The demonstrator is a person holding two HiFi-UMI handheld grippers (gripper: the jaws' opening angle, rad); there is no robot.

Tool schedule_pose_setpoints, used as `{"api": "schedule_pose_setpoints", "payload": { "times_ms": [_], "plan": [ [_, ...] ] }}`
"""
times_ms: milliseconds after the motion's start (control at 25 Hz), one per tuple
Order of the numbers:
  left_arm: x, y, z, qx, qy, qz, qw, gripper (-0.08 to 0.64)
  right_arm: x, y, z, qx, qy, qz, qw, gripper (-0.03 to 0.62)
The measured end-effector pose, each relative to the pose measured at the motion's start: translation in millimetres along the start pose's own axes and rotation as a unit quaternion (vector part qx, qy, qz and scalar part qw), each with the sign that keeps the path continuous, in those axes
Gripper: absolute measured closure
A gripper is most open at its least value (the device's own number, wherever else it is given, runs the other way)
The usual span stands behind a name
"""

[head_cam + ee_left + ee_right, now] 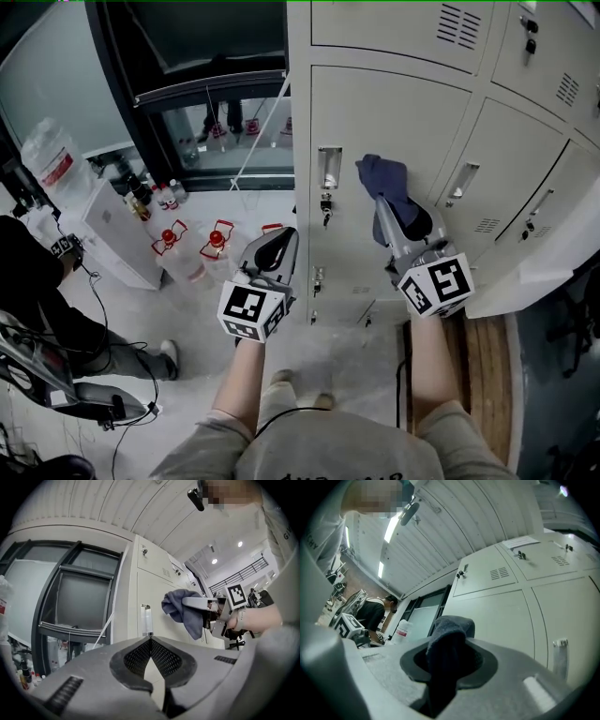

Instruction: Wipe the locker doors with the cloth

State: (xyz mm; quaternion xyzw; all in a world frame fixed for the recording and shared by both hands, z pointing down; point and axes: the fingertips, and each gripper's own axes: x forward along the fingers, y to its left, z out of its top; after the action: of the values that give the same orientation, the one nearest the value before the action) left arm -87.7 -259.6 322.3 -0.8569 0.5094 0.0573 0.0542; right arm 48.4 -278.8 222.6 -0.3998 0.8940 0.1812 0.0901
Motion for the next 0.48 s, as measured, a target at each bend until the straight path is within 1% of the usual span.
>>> {"api": "schedule_pose_setpoints", "payload": {
  "times_ms": [120, 240, 440, 480],
  "plan": [
    [12, 7, 8, 0.007, -0.002, -0.013, 0.9999, 0.561, 28, -2, 26, -0.036, -0.019, -0.005, 0.999, 0.509],
    [23, 15, 16, 0.012, -0.007, -0.026, 0.9996, 0.561, 57, -2, 49, -0.062, -0.036, -0.018, 0.997, 0.509],
    [38, 23, 29, 0.030, -0.017, -0.043, 0.9985, 0.561, 103, 9, 76, -0.131, -0.050, -0.036, 0.990, 0.508],
    [40, 25, 31, 0.033, -0.019, -0.046, 0.9982, 0.561, 111, 12, 80, -0.138, -0.052, -0.038, 0.988, 0.508]
  ]
}}
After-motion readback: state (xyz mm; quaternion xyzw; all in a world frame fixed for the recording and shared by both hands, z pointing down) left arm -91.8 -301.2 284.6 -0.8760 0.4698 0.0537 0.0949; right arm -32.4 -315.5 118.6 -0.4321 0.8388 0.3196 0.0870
